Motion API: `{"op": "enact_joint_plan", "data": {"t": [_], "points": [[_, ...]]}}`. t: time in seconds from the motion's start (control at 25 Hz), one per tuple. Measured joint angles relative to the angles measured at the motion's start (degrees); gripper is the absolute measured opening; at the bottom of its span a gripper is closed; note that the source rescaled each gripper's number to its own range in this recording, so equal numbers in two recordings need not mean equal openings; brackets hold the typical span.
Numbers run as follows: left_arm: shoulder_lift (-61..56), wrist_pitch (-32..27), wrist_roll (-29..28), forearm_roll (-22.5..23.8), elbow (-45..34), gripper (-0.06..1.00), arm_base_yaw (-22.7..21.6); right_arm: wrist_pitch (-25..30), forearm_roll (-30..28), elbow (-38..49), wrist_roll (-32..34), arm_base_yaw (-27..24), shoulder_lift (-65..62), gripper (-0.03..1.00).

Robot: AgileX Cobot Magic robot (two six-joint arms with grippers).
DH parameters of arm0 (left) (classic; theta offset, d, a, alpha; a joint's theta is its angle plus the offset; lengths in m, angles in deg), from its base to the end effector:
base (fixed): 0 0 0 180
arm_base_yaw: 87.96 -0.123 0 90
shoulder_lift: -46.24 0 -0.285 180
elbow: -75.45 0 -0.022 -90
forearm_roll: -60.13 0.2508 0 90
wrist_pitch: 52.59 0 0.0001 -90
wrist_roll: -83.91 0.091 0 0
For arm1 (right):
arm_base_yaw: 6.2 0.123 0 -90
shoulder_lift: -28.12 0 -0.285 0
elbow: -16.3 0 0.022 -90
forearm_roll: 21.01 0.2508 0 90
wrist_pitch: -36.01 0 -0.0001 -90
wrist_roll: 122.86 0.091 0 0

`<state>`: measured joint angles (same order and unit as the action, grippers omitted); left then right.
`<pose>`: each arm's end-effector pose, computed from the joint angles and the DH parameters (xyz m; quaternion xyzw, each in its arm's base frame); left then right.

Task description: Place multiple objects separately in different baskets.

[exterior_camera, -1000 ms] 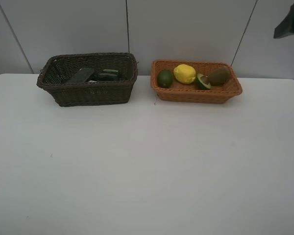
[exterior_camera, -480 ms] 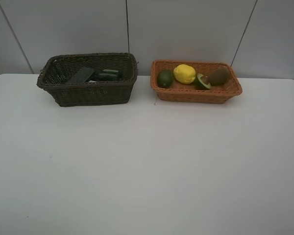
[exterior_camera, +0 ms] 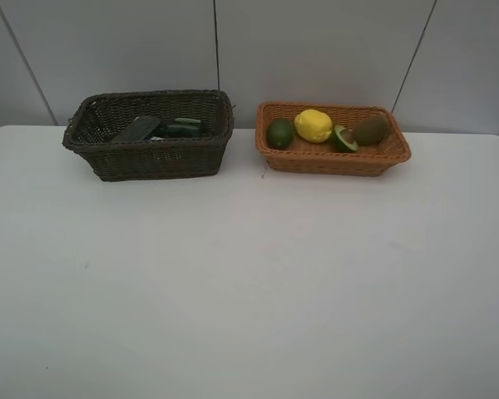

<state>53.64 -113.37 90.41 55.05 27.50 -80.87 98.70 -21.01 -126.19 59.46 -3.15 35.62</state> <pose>-0.0082 -0.0061 0.2805 0.1024 0.8416 -0.0470 0.5282 -0.0340 -0.0018 0.3253 -0.0051 0.8075 0.0276 0.5893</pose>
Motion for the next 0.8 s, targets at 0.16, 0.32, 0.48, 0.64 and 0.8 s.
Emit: {"op": "enact_joint_plan", "data": {"t": [0.16, 0.32, 0.48, 0.64, 0.8], "points": [[0.0, 0.0, 0.0, 0.0, 0.0, 1.00, 0.0, -1.1, -0.3, 0.8, 0.5, 0.0, 0.0, 1.00], [0.0, 0.0, 0.0, 0.0, 0.0, 1.00, 0.0, -4.0, -0.5, 5.1, 1.0, 0.0, 0.0, 1.00], [0.0, 0.0, 0.0, 0.0, 0.0, 1.00, 0.0, -5.4, -0.5, 8.8, 1.2, 0.0, 0.0, 1.00], [0.0, 0.0, 0.0, 0.0, 0.0, 1.00, 0.0, -6.9, -0.5, 8.9, 1.2, 0.0, 0.0, 1.00], [0.0, 0.0, 0.0, 0.0, 0.0, 1.00, 0.0, -6.5, -0.5, 9.0, 1.2, 0.0, 0.0, 1.00]]}}
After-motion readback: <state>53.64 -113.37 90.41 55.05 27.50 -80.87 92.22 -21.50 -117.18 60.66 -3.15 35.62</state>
